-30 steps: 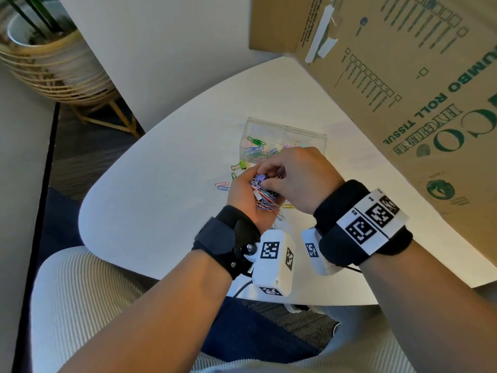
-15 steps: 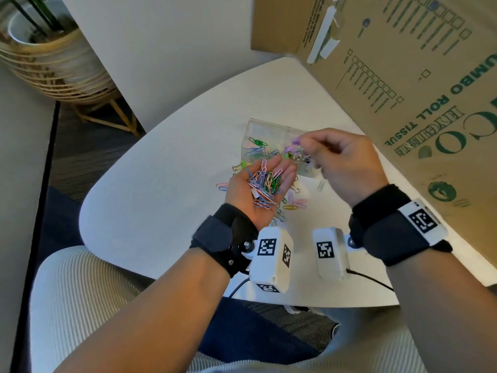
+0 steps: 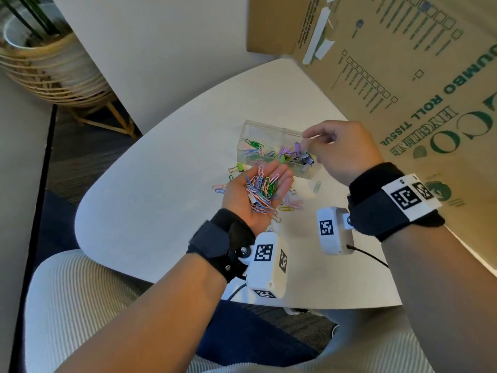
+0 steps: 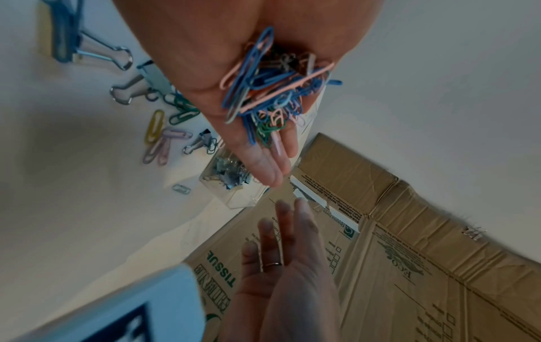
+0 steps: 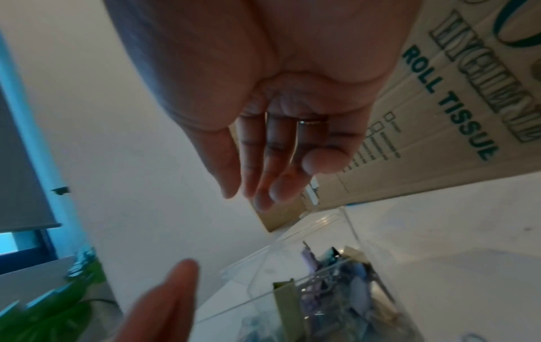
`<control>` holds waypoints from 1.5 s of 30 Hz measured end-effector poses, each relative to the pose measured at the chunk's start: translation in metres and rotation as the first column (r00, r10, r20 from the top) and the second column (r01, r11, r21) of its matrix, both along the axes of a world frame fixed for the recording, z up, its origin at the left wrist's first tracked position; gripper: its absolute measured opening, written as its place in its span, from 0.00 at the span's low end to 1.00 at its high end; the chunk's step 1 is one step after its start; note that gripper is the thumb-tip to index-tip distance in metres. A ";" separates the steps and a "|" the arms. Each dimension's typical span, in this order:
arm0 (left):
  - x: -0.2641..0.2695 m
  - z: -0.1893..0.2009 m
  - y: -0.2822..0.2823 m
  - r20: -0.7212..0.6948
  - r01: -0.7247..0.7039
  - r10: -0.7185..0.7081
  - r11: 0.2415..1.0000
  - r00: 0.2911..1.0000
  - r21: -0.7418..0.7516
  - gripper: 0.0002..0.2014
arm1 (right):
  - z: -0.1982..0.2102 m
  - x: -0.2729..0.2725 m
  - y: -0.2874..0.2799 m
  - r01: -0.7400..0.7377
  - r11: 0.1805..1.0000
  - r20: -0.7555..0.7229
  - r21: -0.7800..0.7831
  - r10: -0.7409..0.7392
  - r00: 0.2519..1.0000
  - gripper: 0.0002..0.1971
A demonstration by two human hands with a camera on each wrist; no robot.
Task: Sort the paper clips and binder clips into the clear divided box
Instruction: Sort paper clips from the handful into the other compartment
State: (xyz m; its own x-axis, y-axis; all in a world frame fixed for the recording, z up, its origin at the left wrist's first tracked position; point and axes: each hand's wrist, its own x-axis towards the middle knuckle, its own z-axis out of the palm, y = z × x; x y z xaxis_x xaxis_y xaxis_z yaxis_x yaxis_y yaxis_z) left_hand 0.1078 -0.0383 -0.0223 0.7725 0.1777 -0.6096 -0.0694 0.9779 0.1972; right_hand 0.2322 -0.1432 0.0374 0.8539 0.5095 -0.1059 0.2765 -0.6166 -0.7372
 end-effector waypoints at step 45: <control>0.002 0.010 0.002 0.045 -0.075 0.075 0.997 0.996 0.000 0.20 | 0.002 -0.050 0.002 0.036 0.922 -0.223 0.385 0.055 0.973 0.08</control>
